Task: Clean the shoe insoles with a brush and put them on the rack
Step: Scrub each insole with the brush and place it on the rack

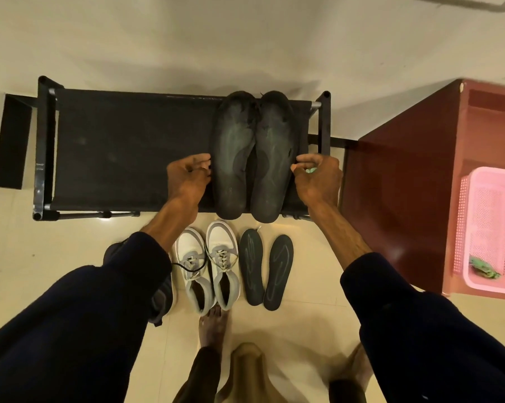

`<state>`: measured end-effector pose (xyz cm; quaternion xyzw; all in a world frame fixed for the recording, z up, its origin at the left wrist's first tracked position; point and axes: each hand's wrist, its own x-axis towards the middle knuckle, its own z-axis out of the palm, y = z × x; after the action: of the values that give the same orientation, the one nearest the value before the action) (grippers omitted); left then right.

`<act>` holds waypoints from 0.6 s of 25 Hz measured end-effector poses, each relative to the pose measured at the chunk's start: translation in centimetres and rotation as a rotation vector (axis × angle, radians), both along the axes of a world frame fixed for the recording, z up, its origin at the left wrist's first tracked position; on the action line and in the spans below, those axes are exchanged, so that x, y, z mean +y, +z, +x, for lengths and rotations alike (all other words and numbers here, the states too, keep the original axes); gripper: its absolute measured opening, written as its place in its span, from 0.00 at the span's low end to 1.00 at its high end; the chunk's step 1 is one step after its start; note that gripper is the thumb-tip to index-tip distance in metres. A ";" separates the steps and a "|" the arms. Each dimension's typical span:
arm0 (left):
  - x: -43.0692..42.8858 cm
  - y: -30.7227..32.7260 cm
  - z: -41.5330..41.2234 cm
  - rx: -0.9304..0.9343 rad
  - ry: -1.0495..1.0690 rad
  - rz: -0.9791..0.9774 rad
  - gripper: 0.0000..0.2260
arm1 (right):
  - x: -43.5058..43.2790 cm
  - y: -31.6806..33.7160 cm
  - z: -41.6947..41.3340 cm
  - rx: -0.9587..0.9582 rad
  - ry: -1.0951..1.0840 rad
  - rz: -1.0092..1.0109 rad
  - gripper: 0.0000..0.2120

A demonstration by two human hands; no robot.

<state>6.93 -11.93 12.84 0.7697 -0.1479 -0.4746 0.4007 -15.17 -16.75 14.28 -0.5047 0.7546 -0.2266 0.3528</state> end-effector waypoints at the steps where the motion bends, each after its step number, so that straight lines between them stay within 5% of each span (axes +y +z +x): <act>1: 0.0 0.2 -0.1 0.025 0.014 -0.002 0.09 | 0.2 0.1 -0.1 -0.006 0.007 -0.009 0.11; 7: 3.1 3.0 -0.4 0.139 0.171 -0.087 0.13 | 3.0 1.5 -1.3 -0.117 -0.059 0.009 0.10; 15: 12.0 4.5 -2.9 0.333 0.007 -0.029 0.13 | 13.9 1.3 -4.2 -0.281 -0.194 0.125 0.07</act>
<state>4.07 0.10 17.31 0.6751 -0.0838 -0.5920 0.4321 -19.35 -2.86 15.61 -0.3702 0.7555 -0.2805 0.4620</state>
